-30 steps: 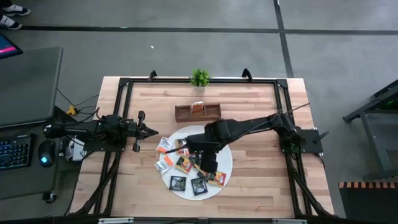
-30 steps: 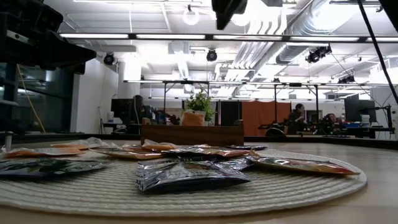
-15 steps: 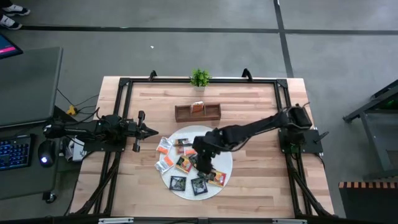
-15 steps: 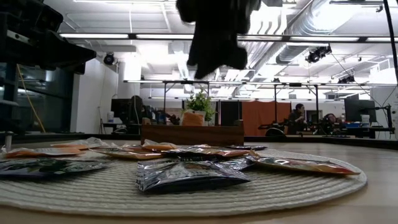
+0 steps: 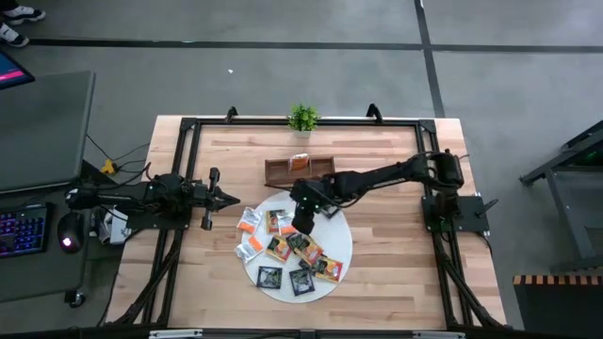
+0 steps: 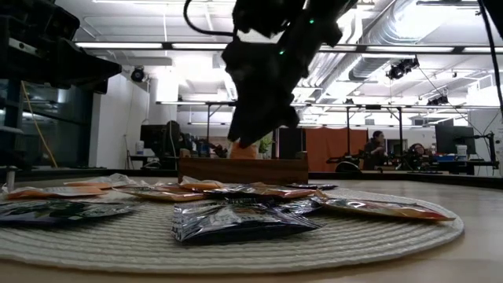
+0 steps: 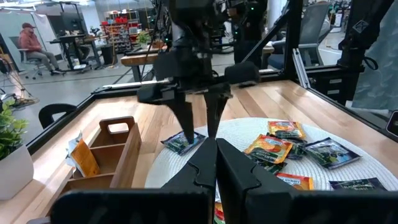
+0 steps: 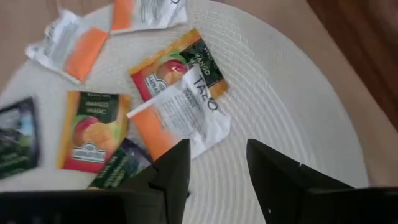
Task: Pick & Place Tea
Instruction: Put the orange tea bag into the middle section of the wooden organizer
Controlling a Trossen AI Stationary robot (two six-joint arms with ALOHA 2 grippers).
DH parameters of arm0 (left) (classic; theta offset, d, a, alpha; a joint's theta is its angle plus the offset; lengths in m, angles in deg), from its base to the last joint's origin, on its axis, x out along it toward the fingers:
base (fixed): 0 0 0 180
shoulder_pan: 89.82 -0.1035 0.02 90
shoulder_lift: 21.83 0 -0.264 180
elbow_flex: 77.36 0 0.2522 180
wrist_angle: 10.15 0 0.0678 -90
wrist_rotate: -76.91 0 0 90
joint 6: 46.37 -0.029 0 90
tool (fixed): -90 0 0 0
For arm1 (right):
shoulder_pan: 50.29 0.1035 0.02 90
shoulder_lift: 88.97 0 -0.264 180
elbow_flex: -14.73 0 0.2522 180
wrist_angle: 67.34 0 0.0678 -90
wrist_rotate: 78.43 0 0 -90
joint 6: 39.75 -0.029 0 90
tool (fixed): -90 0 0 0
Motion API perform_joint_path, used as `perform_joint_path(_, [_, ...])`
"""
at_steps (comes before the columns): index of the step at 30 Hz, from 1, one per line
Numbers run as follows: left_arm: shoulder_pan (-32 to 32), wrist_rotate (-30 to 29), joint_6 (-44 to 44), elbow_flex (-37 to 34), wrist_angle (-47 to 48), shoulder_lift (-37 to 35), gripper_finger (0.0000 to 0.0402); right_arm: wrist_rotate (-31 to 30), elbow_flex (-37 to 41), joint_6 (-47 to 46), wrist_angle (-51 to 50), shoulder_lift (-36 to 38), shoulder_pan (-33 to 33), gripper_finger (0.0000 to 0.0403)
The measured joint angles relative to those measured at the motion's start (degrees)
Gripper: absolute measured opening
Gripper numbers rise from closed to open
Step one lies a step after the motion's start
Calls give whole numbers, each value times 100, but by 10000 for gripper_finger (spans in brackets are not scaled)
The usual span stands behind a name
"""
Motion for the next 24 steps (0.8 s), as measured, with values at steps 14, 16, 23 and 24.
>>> perform_joint_path(14, [0,2,0,0,2,2,1,-4,-445,1570,251,-797,-80,200])
perform_joint_path(16, [0,0,1,0,2,2,1,46,-445,1609,241,-838,-80,201])
perform_joint_path(23, [0,1,0,0,2,1,1,157,-443,1715,230,-852,-80,201])
perform_joint_path(24, [-2,0,1,0,2,2,1,163,-443,1715,243,-852,-80,202])
